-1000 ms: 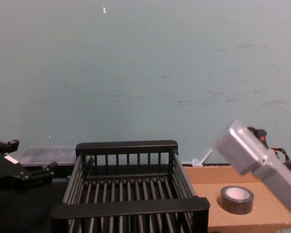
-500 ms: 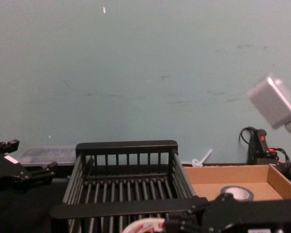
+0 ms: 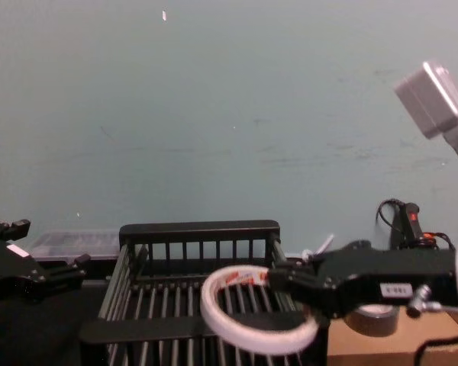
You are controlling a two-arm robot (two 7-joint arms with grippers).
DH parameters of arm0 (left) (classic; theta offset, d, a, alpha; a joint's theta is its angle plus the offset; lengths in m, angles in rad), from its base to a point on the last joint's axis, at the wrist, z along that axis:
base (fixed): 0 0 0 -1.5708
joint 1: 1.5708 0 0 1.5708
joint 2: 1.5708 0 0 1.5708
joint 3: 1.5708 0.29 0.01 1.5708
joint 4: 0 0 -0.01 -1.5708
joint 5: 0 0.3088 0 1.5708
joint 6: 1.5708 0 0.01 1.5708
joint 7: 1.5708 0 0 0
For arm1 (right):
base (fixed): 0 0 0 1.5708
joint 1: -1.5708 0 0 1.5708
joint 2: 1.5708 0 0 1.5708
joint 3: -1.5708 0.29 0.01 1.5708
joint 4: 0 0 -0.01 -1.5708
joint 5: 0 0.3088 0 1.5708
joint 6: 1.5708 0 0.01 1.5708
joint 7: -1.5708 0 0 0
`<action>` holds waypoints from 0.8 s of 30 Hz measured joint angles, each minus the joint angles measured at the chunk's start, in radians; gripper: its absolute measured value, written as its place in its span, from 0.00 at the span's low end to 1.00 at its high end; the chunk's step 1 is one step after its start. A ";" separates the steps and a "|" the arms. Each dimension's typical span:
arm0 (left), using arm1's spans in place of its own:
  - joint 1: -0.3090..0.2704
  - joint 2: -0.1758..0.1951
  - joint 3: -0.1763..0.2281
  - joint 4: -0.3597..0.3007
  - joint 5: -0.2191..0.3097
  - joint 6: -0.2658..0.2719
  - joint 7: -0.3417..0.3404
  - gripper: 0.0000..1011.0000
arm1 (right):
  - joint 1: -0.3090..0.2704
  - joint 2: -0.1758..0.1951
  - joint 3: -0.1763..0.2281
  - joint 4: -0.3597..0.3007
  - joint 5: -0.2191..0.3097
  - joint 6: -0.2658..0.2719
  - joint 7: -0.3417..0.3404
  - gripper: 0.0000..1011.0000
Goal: Pick up the white tape and place it into the black box , Pick up the silver tape and place it into the brown box.
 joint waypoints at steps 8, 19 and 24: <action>0.000 0.000 0.000 0.000 0.000 0.000 0.000 0.99 | 0.057 -0.053 0.006 0.057 -0.017 0.018 -0.048 0.10; 0.000 0.000 0.000 0.000 0.000 0.000 0.000 0.99 | 0.128 -0.138 0.012 0.158 -0.053 0.037 -0.108 0.10; 0.000 0.000 0.000 0.000 0.000 0.000 0.000 0.99 | 0.157 -0.187 0.015 0.213 -0.082 0.041 -0.146 0.10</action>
